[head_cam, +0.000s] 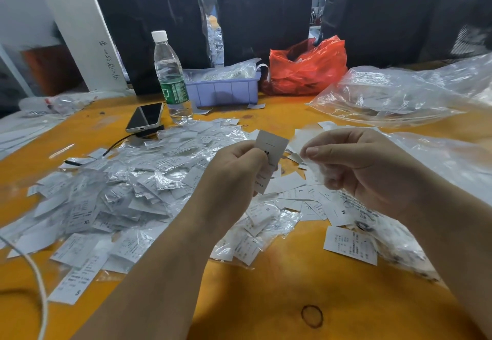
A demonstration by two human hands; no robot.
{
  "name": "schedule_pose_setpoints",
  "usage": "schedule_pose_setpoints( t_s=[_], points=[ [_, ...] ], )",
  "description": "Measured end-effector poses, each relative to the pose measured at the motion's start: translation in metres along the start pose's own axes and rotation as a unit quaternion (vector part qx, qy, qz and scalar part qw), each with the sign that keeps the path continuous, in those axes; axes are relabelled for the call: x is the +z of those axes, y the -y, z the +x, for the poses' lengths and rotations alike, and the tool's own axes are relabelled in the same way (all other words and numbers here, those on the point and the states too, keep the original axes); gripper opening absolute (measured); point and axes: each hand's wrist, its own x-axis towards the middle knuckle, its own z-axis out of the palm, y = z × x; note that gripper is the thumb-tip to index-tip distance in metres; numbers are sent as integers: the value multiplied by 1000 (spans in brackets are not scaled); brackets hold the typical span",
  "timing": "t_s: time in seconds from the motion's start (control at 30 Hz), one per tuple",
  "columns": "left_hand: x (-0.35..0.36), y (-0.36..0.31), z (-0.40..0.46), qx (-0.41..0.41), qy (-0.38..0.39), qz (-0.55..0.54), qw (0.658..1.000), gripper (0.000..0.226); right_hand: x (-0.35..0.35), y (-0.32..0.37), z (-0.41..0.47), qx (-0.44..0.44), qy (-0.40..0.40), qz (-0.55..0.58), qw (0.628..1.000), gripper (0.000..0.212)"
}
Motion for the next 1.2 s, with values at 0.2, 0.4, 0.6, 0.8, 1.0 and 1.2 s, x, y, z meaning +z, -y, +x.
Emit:
schedule_pose_setpoints(
  t_s=[0.2,0.4,0.6,0.8,1.0,1.2],
  points=[
    [-6,-5,-2,61,3,44,997,28,-2,4,-3,-6,67,-27,997,9],
    [-6,-9,-4,86,21,93,992,23,-5,7,-6,-5,140,-7,990,18],
    [-5,-9,-4,87,30,90,992,36,-6,8,-7,-9,190,-6,982,8],
    [-4,-11,-6,93,53,122,987,35,-6,6,-8,7,188,-30,982,16],
    [-3,-11,-8,92,58,149,983,29,-4,5,-7,6,177,-50,983,16],
    [-2,-12,-8,110,49,170,978,39,-4,4,-6,-11,171,-55,984,14]
  ],
)
